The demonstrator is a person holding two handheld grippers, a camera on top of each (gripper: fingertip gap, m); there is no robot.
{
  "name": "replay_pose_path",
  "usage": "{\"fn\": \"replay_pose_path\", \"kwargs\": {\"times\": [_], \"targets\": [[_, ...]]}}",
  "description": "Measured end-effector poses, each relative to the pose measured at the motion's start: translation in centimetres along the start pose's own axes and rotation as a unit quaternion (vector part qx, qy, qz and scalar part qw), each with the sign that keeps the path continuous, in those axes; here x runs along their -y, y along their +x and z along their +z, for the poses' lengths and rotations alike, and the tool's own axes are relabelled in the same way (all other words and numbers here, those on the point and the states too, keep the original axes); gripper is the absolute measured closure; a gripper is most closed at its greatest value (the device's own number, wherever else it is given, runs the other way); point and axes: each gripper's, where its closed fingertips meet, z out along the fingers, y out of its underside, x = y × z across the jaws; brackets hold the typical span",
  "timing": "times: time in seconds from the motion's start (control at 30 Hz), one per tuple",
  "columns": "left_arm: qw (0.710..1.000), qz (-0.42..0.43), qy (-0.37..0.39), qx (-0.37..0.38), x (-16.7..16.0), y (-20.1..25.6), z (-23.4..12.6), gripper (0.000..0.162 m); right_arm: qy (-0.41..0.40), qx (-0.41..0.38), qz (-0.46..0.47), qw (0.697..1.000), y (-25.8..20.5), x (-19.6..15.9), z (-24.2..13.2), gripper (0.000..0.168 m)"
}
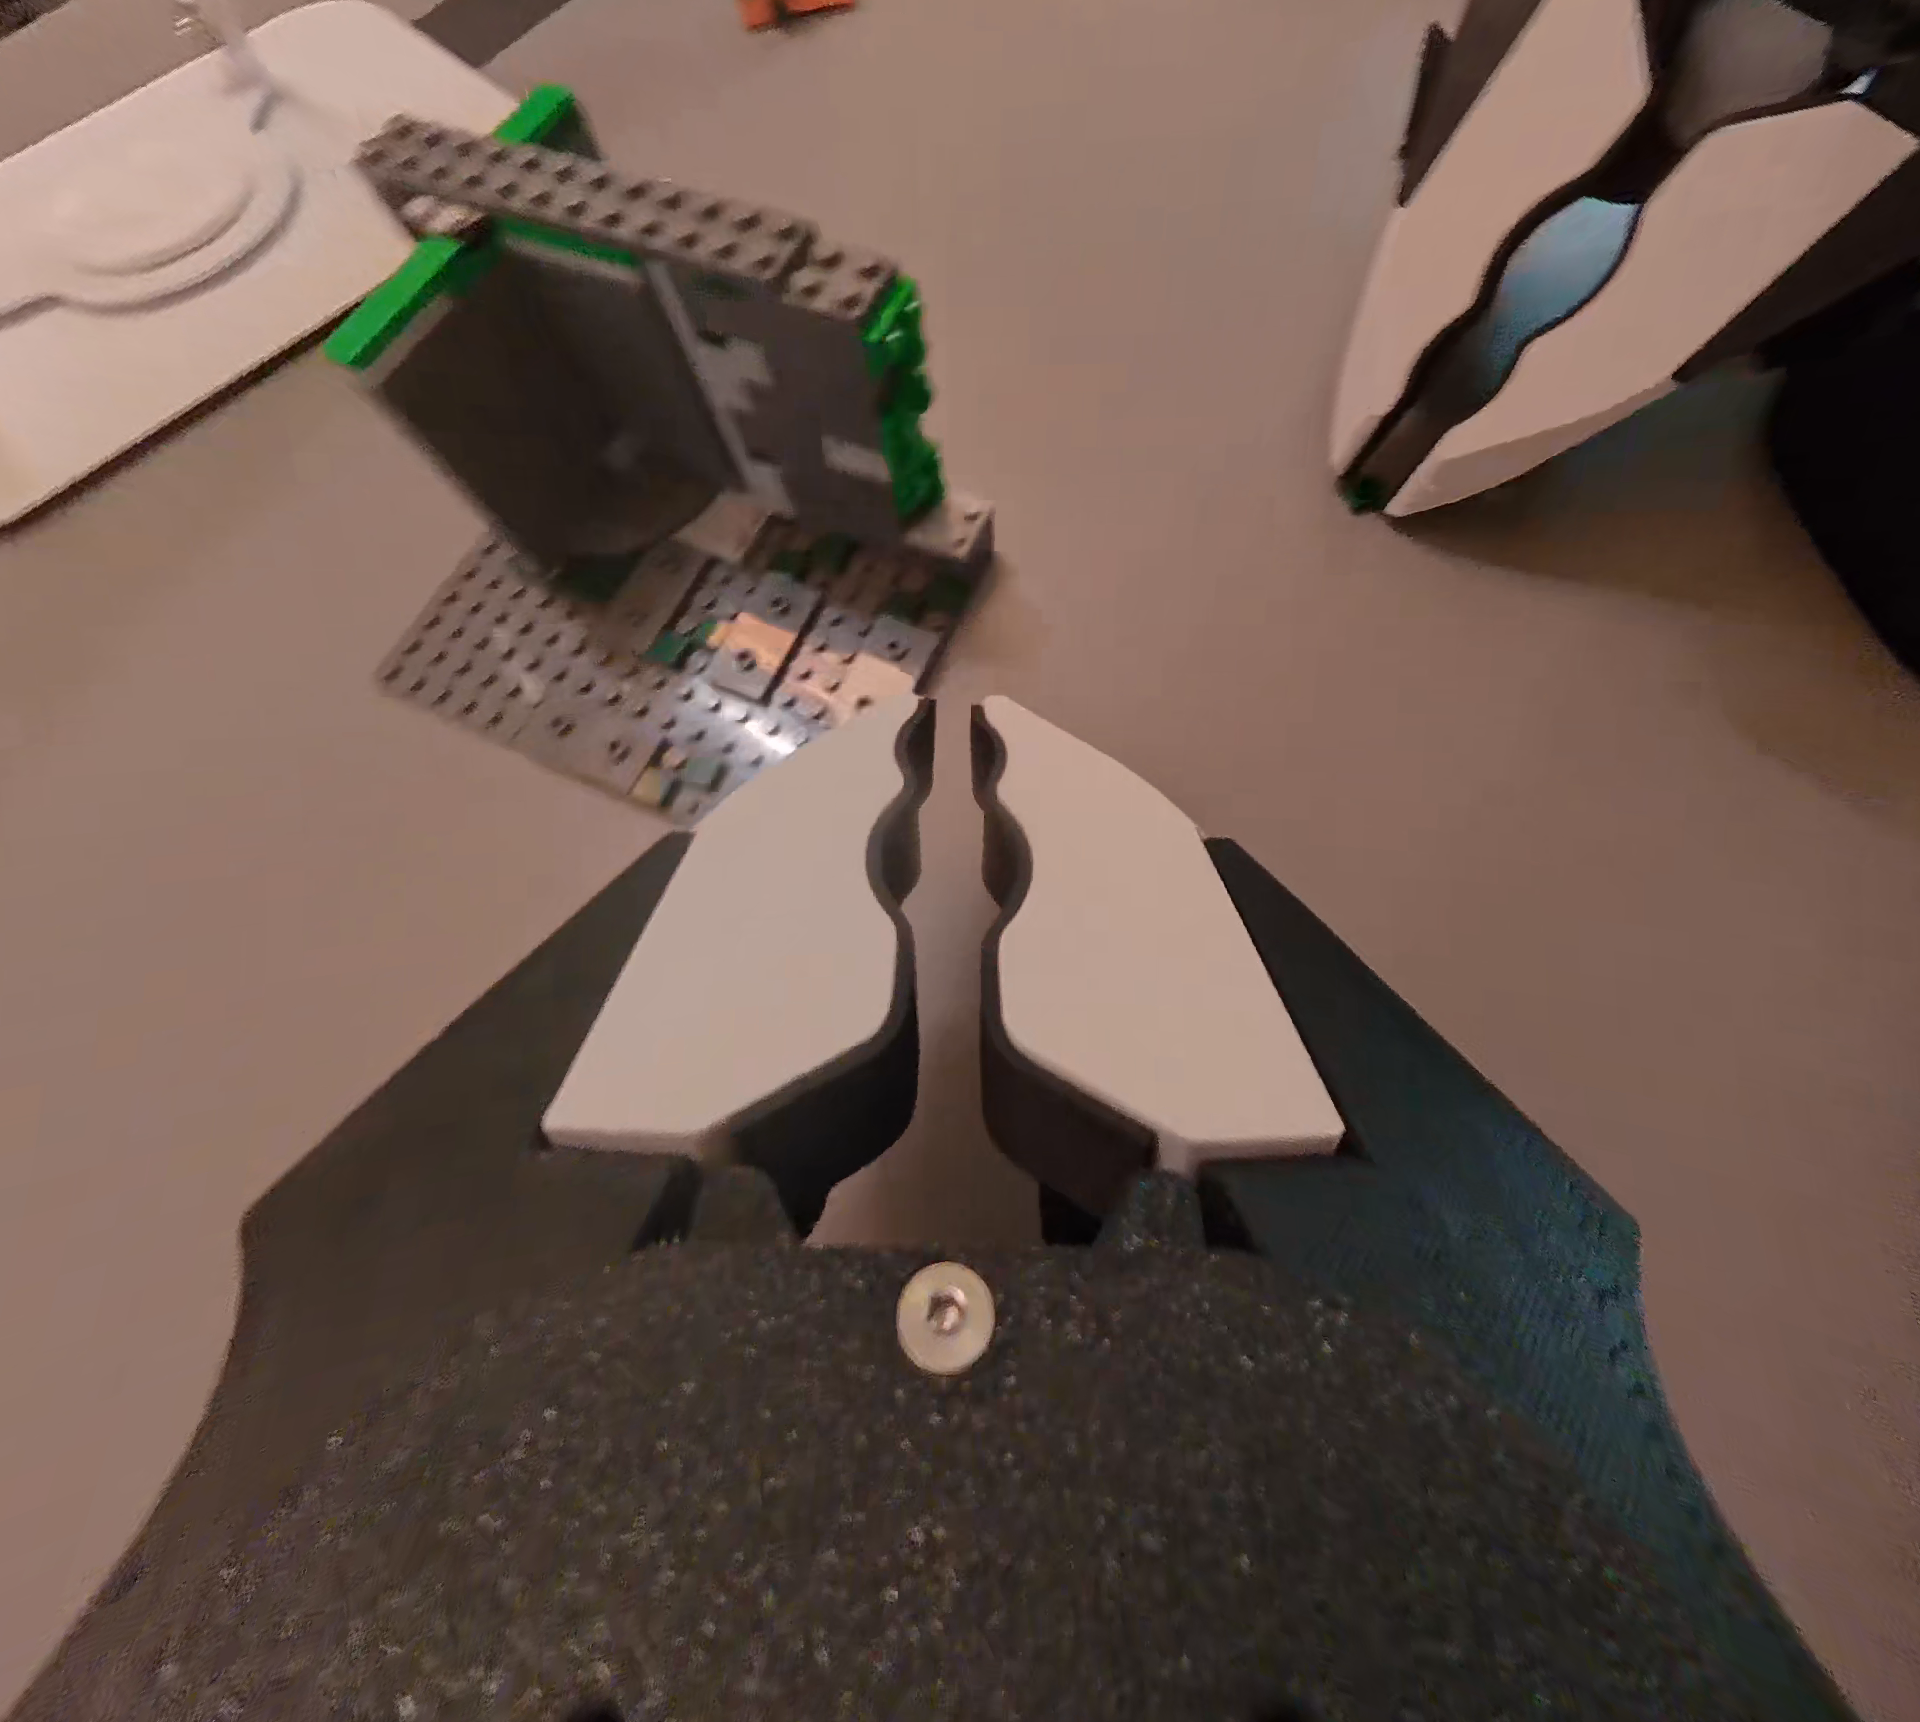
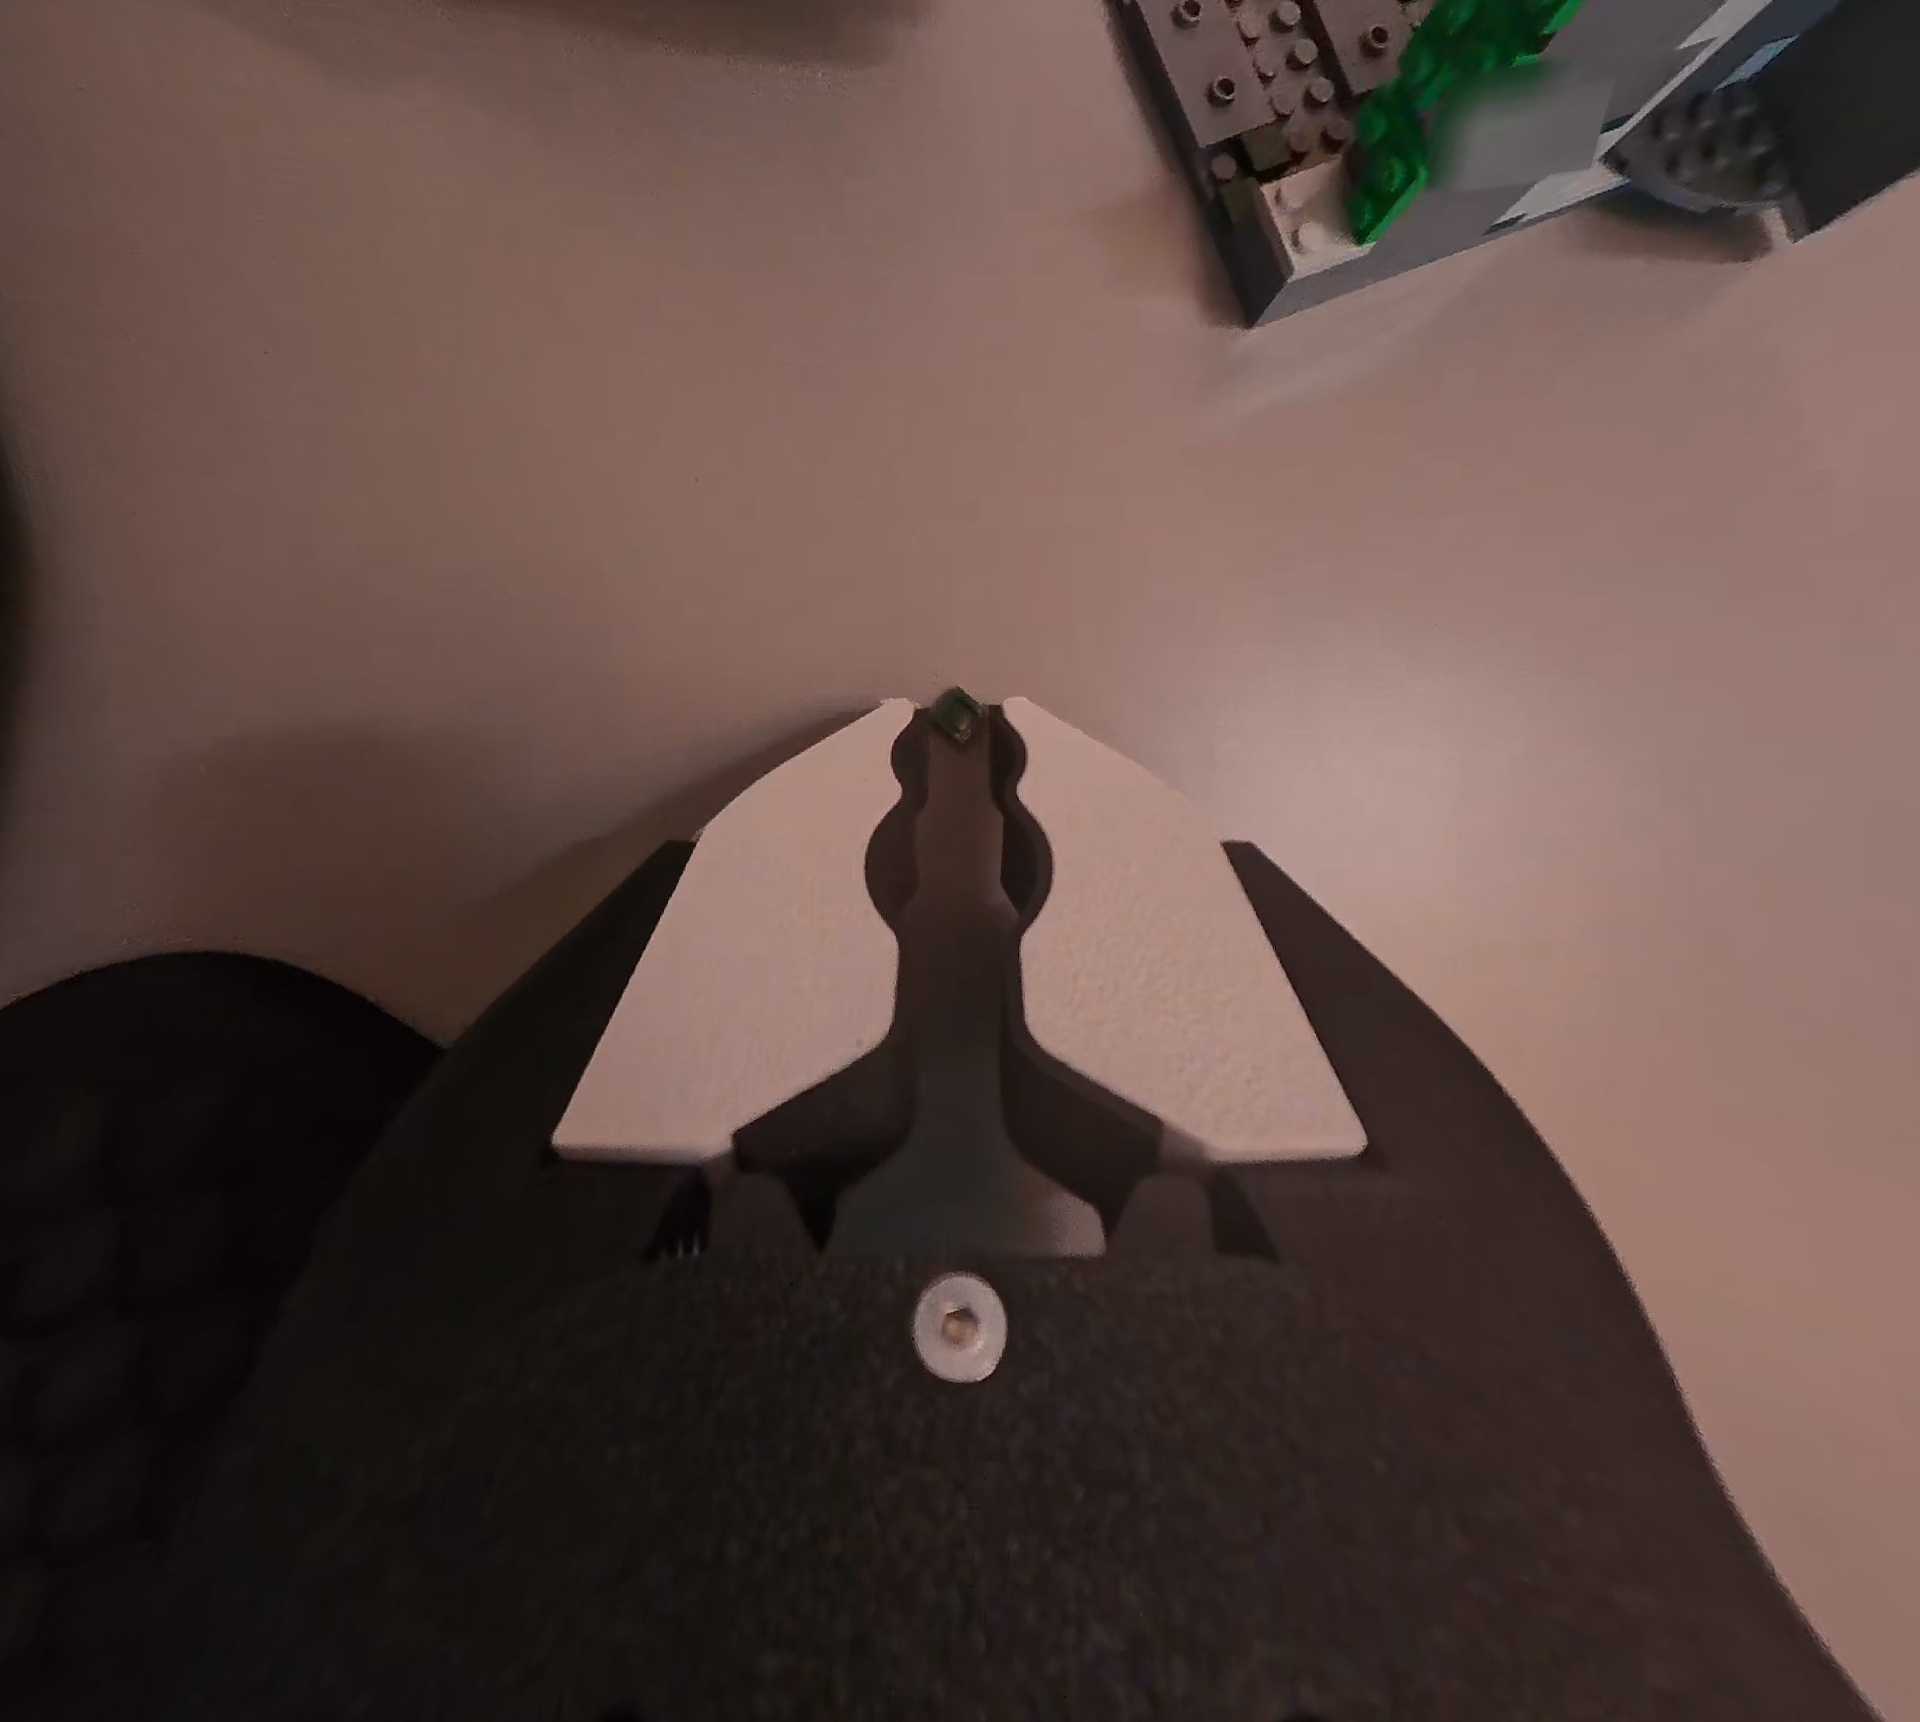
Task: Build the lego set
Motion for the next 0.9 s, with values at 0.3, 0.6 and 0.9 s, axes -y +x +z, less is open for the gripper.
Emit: {"fn": "replay_pose_path", "kwargs": {"times": [0.3,0.6,0.9], "targets": [[0.998,-0.041,0.029,0.050,-0.5,-3.3,-1.4,0.157,-0.027,0.012,0.025,0.999,0.5,0.2,0.2,0.161],[0.993,-0.063,0.048,0.082,-0.5,-5.0,-2.1,0.158,0.041,-0.050,0.096,0.993,10.0,0.8,-4.7,0.168],[0.993,-0.065,0.048,0.082,-0.7,-5.1,-2.0,0.158,0.046,-0.003,0.041,0.998,7.2,3.6,0.7,0.153]]}}
